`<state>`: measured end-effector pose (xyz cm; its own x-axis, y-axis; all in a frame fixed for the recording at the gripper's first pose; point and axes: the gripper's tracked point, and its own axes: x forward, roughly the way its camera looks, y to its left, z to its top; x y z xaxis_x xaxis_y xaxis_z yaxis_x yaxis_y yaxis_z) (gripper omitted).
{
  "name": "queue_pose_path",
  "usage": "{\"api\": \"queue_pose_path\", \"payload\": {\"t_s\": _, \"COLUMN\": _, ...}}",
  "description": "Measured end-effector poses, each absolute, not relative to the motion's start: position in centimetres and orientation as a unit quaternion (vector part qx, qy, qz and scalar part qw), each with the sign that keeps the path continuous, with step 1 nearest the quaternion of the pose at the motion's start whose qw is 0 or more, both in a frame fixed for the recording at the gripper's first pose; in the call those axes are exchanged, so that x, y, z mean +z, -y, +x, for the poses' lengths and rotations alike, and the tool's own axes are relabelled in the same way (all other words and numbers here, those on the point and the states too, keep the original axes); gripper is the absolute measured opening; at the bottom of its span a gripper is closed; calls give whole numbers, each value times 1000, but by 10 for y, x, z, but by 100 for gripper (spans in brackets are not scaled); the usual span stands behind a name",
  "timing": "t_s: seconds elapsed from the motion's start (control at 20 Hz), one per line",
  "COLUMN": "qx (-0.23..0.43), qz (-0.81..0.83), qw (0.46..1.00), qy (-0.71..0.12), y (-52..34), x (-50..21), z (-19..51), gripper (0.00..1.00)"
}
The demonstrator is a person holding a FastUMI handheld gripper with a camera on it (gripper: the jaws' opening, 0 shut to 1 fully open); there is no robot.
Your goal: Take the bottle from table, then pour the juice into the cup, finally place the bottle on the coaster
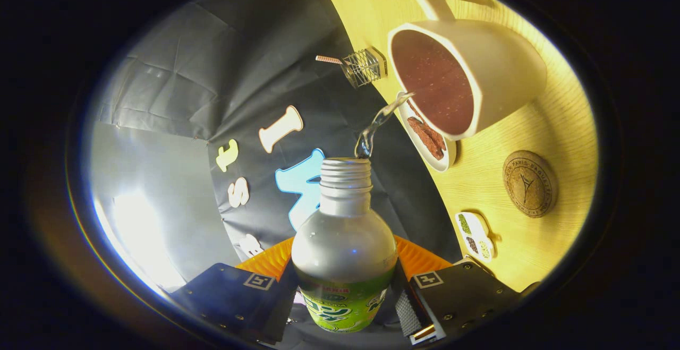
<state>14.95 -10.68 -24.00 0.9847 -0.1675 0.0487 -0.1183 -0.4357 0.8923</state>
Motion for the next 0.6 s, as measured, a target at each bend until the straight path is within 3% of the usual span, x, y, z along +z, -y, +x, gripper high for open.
{"api": "queue_pose_path", "payload": {"t_s": 0.6, "qx": -33, "qz": 849, "qw": 520, "qy": 92, "y": 117, "x": -249, "z": 151, "gripper": 79}}
